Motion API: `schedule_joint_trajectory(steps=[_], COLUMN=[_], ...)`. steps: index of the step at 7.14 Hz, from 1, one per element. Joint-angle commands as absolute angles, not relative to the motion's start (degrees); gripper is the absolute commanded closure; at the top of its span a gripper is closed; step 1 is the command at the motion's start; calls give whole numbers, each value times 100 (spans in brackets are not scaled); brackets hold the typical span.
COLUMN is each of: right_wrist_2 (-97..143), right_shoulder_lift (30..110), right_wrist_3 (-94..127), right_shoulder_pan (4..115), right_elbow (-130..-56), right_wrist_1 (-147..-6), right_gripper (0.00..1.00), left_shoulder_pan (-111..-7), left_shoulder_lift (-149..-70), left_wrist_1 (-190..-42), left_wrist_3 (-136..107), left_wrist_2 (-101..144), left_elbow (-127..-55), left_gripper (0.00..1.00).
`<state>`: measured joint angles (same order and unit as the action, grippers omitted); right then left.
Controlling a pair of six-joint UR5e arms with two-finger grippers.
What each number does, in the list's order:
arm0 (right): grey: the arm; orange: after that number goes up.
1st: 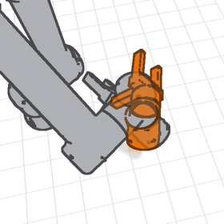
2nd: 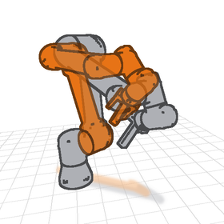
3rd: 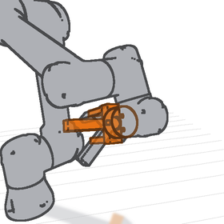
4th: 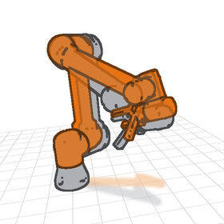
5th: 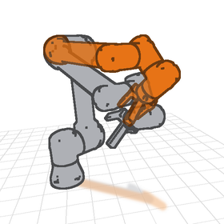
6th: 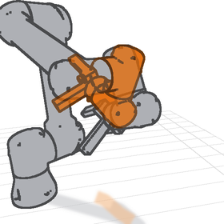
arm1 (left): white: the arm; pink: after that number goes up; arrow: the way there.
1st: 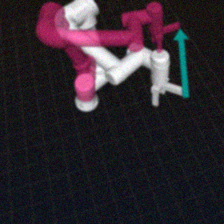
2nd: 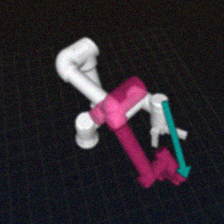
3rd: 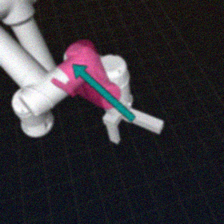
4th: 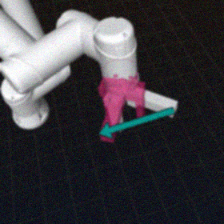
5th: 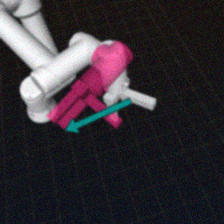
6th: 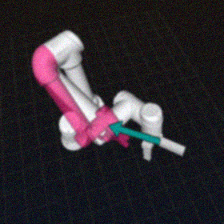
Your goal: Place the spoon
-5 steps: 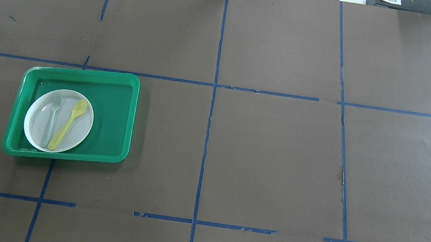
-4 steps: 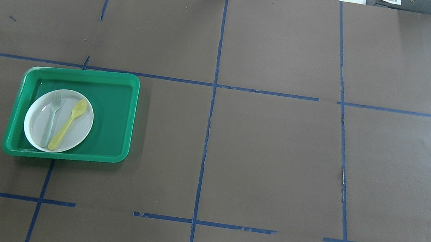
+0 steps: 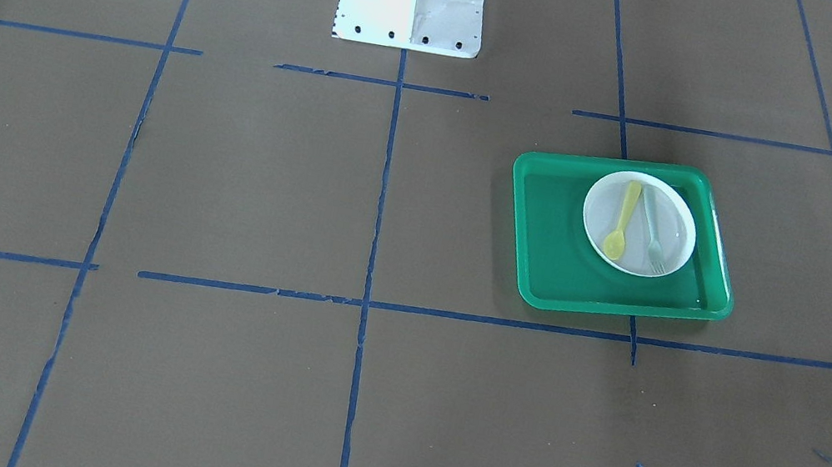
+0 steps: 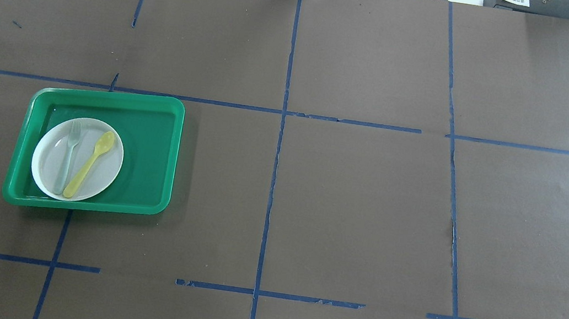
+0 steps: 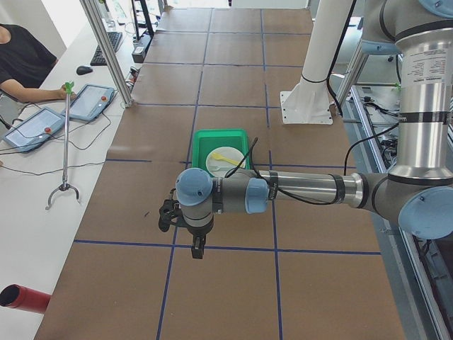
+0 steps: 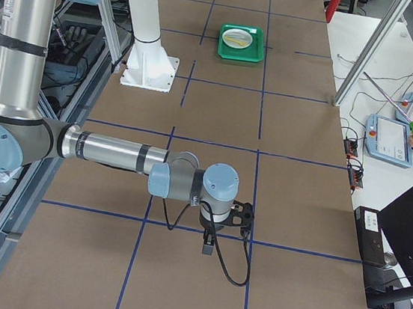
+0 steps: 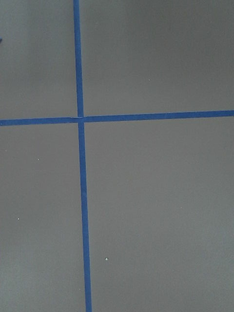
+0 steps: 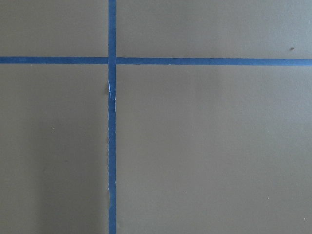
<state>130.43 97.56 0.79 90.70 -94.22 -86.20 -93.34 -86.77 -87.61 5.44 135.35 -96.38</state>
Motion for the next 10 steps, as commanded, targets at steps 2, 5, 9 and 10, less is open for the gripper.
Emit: schedule_joint_trajectory(steps=[2, 5, 9, 10], right_wrist_2=[13043, 13043, 13043, 13043], right_shoulder_lift=[9756, 9756, 9756, 9756], right_wrist_3=[79, 79, 79, 79], right_shoulder_pan=[9070, 9070, 9070, 9070], right_elbow=[-9422, -9422, -9422, -9422], right_wrist_1=[-8622, -8613, -8622, -8622], right_gripper=[0, 0, 0, 0], left_shoulder_pan=[-9334, -9029, -7063, -6657], left_shoulder_lift=[-8780, -8771, -9227, -9333], left_wrist_1=[-8911, -9439, -9448, -9448], left_wrist_3=[554, 424, -2961, -3614], left_wrist_2=[13535, 13544, 13439, 13343], left_elbow=[-9659, -9859, -11115, -11292], left_gripper=[0, 0, 0, 0])
